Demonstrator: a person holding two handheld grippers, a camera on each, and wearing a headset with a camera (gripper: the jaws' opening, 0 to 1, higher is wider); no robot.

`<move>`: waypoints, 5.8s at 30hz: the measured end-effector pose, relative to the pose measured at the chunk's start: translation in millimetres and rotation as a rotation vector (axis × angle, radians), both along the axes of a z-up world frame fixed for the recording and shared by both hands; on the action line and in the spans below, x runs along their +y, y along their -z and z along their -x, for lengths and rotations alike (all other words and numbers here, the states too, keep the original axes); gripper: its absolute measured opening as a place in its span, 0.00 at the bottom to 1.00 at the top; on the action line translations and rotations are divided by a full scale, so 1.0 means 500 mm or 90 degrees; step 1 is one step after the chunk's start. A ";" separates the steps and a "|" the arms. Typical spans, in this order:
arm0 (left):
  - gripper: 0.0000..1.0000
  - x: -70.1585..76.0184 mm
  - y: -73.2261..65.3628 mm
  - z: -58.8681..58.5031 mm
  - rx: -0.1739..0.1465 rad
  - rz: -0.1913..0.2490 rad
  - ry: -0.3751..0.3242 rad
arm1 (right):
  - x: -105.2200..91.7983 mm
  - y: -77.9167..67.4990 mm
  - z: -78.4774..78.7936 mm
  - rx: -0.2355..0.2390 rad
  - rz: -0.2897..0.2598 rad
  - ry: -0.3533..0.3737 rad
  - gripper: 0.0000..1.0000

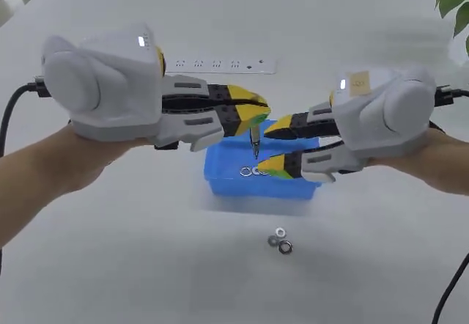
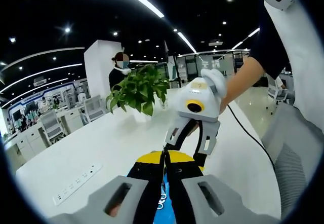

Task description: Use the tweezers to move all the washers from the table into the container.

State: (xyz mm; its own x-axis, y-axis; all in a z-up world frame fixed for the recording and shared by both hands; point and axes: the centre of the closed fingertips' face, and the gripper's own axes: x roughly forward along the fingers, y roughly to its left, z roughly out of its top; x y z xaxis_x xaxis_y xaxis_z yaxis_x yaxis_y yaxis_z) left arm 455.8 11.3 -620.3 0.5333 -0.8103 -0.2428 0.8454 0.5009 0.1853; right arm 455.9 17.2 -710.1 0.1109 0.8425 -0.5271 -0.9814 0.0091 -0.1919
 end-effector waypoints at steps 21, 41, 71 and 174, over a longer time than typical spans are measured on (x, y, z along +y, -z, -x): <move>0.05 -0.038 -0.007 0.089 -0.003 0.029 -0.007 | -0.152 -0.046 0.108 0.074 -0.144 0.169 0.59; 0.05 -0.106 0.091 0.144 0.057 0.047 0.024 | -0.192 0.041 0.243 0.142 -0.093 0.154 0.89; 0.05 -0.107 0.160 0.149 0.082 0.019 0.031 | -0.161 0.072 0.282 0.193 -0.083 0.128 1.00; 0.48 0.044 0.103 0.241 0.217 0.115 -0.133 | -0.045 -0.042 0.169 0.093 -0.102 -0.116 0.09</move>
State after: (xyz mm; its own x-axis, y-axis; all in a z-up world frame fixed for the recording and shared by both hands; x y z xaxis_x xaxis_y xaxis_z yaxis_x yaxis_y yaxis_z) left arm 335.1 33.1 -671.8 0.6042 -0.7394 -0.2970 0.7205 0.6661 -0.1927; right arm 371.5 -5.1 -689.3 -0.1176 0.9155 -0.3849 -0.9868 -0.1512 -0.0582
